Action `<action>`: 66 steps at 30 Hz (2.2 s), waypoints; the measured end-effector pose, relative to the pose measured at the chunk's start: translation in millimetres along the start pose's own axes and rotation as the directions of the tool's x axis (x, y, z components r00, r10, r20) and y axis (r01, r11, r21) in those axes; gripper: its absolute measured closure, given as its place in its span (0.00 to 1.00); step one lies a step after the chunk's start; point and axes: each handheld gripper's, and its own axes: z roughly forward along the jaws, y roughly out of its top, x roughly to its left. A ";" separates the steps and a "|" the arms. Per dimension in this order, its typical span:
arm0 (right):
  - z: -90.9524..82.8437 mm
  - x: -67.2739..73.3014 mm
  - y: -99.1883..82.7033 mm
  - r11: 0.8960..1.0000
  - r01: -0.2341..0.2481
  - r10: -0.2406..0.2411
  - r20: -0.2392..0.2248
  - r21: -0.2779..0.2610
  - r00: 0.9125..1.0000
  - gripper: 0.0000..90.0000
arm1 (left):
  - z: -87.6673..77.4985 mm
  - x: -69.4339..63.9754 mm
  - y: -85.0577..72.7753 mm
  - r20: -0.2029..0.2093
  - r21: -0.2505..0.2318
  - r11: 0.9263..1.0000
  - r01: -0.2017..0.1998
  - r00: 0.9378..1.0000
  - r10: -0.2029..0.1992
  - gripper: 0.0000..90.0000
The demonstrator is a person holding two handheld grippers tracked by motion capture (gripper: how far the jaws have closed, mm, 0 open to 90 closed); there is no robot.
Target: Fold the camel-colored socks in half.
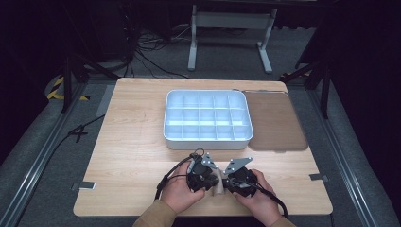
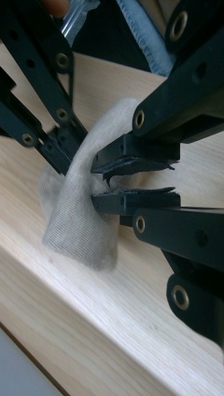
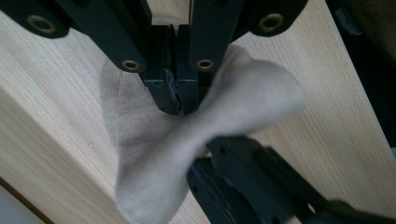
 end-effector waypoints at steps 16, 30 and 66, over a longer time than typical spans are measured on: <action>-27.0 -8.9 -4.9 0.998 -0.026 0.026 0.006 -0.051 1.000 0.95 | -2.0 -0.6 2.5 0.005 0.013 1.000 -0.004 1.000 0.004 0.89; -14.4 -17.7 -20.3 0.994 -0.092 0.090 0.035 0.066 0.995 0.97 | 6.1 -2.5 9.4 0.018 0.014 1.000 -0.027 0.999 0.026 0.89; -17.9 -10.3 -1.2 0.994 -0.096 0.096 -0.005 -0.046 0.995 0.96 | 15.2 -4.5 8.9 0.037 -0.001 0.995 -0.095 0.995 0.095 0.54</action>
